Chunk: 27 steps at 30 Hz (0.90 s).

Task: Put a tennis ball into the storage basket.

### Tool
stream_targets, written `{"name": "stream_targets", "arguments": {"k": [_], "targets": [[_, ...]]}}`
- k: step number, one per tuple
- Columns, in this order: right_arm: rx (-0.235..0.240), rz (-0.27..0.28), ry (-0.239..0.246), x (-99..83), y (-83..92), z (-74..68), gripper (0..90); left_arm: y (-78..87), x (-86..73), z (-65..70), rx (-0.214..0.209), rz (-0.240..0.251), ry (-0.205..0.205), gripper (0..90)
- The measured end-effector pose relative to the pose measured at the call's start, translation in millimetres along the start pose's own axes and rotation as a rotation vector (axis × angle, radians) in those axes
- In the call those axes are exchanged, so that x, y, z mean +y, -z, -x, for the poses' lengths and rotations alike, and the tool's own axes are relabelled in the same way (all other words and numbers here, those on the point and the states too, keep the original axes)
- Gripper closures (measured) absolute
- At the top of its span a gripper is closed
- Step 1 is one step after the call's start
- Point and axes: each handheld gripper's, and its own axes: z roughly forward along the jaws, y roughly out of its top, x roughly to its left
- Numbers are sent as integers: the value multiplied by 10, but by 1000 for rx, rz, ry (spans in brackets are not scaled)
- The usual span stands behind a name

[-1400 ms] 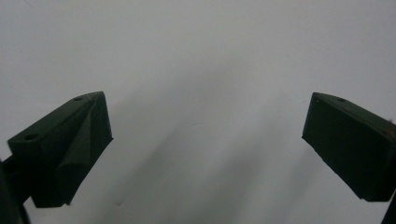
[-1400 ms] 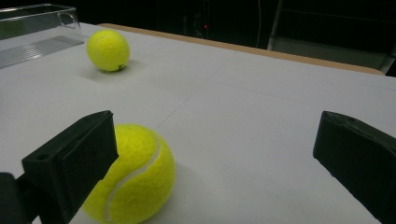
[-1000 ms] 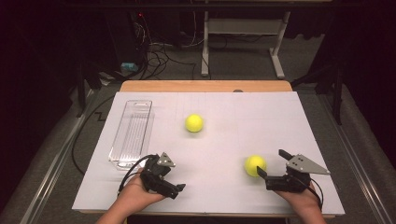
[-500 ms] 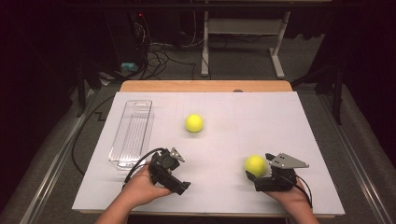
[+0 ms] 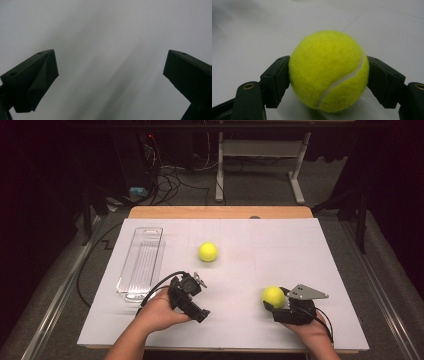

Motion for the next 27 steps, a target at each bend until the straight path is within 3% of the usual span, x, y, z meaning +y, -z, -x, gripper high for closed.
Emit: {"name": "stream_targets", "arguments": {"k": [5, 10, 17, 23, 27], "targets": [[-7, -3, 5, 5, -8, -8, 262, -76, -34, -8, -11, -17, 1, 6], [-25, -6, 30, 18, -1, -41, 273, -37, -50, -2, -19, 3, 1, 6], [-41, 44, 62, 100, 32, -106, 275, 3, -58, 1, -34, 23, 6, 8], [-48, 81, 83, 236, -8, -153, 275, 74, -56, -40, -31, 52, 43, 15], [-42, 88, 102, 335, -109, -200, 274, 143, -38, -77, -19, 35, 64, 15]]}}
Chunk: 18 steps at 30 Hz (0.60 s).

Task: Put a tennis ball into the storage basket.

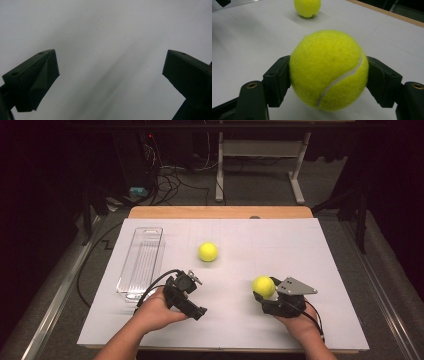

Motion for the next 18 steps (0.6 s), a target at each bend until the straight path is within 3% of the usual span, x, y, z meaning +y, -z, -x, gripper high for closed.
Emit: {"name": "stream_targets", "arguments": {"k": [5, 9, 12, 14, 18], "targets": [[3, 10, 10, 73, -73, -29, 274, 123, 69, -12, 46, -14, 21, 15], [16, 29, 5, 140, -146, -48, 274, 222, 115, -65, -13, 2, 82, 15], [30, 37, 5, 176, -222, -83, 273, 284, 167, -92, -28, -7, 97, 15], [40, 41, 9, 193, -279, -123, 274, 307, 210, -100, -60, -22, 113, 15], [68, 41, 20, 216, -391, -227, 274, 318, 302, -98, -63, -65, 113, 12]]}}
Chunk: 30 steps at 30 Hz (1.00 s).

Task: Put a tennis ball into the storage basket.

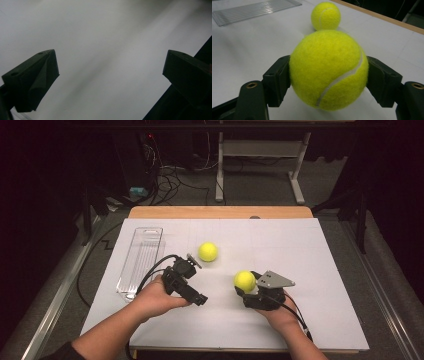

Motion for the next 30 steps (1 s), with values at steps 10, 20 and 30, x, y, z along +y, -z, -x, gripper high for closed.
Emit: {"name": "stream_targets", "arguments": {"k": [10, 20, 30], "targets": [[78, 2, 41, 24, -196, -347, 273, -9, 195, 32, 2, -71, 2, 6], [143, 33, 72, 53, -201, -577, 273, -44, 413, 136, -21, -111, -21, 6], [167, 100, 72, 126, -108, -625, 272, -196, 555, 247, -56, -171, -33, 27]]}}
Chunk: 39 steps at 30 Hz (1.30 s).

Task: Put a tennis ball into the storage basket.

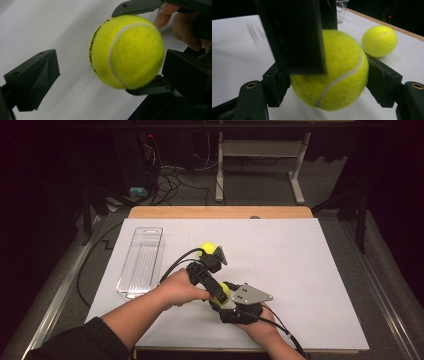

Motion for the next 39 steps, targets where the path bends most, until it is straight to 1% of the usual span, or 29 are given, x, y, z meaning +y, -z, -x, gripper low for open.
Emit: {"name": "stream_targets", "arguments": {"k": [1, 3, 4, 5, 6, 7, 8, 9, 10, 11, 12, 15, 16, 17, 18, 19, 20, 21, 23, 24, 26, 27, 28, 31, 33, 34, 35, 36, 39], "targets": [[0, 0, 0, 0, 0, 0, 272, -12, 7, 1, 0, 0, 4, 27], [-6, 12, -3, 7, 2, -11, 272, -31, 20, 5, -18, -3, -4, 54], [-3, -2, 3, 13, 15, -7, 272, -36, 27, 13, -30, -5, -5, 91], [-20, 0, 3, 12, 12, -12, 271, -38, 31, 18, -40, -3, -11, 131], [-6, 20, -1, 6, -2, -8, 271, -46, 34, 26, -52, 0, -16, 187], [-6, 20, -1, 6, -2, -8, 271, -49, 40, 30, -56, -5, -21, 187], [-19, 4, 4, 13, 12, -8, 271, -54, 42, 33, -65, -2, -28, 225], [-21, 3, 5, 15, 12, -11, 270, -57, 45, 39, -61, -2, -29, 258], [-8, 1, 8, 14, 13, -4, 270, -58, 49, 45, -56, -1, -26, 262], [-22, 3, 3, 10, 11, -7, 269, -54, 52, 51, -52, -3, -28, 265], [-7, 13, -5, 6, 7, 1, 267, -50, 54, 57, -47, -2, -29, 268], [-12, 23, -11, 11, 15, 15, 254, -24, 57, 73, -42, 5, -28, 271], [-5, 34, -10, 11, 14, 19, 231, -7, 57, 74, -34, 9, -28, 271], [-7, 30, -5, 17, 24, 22, 154, 7, 56, 71, -29, 13, -25, 271], [-17, 19, -3, 21, 27, 21, 110, 32, 54, 55, -27, 18, -19, 271], [-15, 30, -6, 16, 9, 24, 55, 67, 47, 29, -25, 25, -9, 271], [-19, 24, -5, 11, 12, 36, 9, 98, 38, 5, -15, 33, -3, 271], [-25, 15, -14, 6, 20, 41, 0, 121, 29, -18, -10, 39, 2, 271], [-38, 19, -18, -12, 48, 68, 0, 188, 2, -89, 0, 51, 24, 271], [-27, 11, -22, -16, 71, 85, 0, 232, -18, -143, 13, 52, 34, 270], [-51, 19, -26, -35, 108, 122, 0, 304, -55, -240, 28, 43, 51, 270], [-56, 18, -26, -44, 131, 143, 0, 327, -70, -274, 36, 46, 68, 270], [-52, 13, -28, -50, 153, 158, 0, 365, -99, -342, 45, 46, 85, 270], [-76, 10, -37, -94, 236, 230, 0, 468, -167, -487, 73, 37, 118, 270], [-93, 1, -41, -124, 292, 279, 0, 560, -232, -607, 89, 49, 151, 270], [-102, -5, -38, -140, 322, 309, 0, 604, -262, -663, 95, 46, 161, 270], [-107, -3, -47, -157, 348, 333, 0, 633, -282, -699, 102, 44, 173, 270], [-112, -6, -50, -169, 373, 351, 0, 674, -320, -759, 118, 48, 189, 270], [-136, -12, -53, -215, 460, 427, 0, 780, -406, -912, 142, 49, 231, 270]]}}
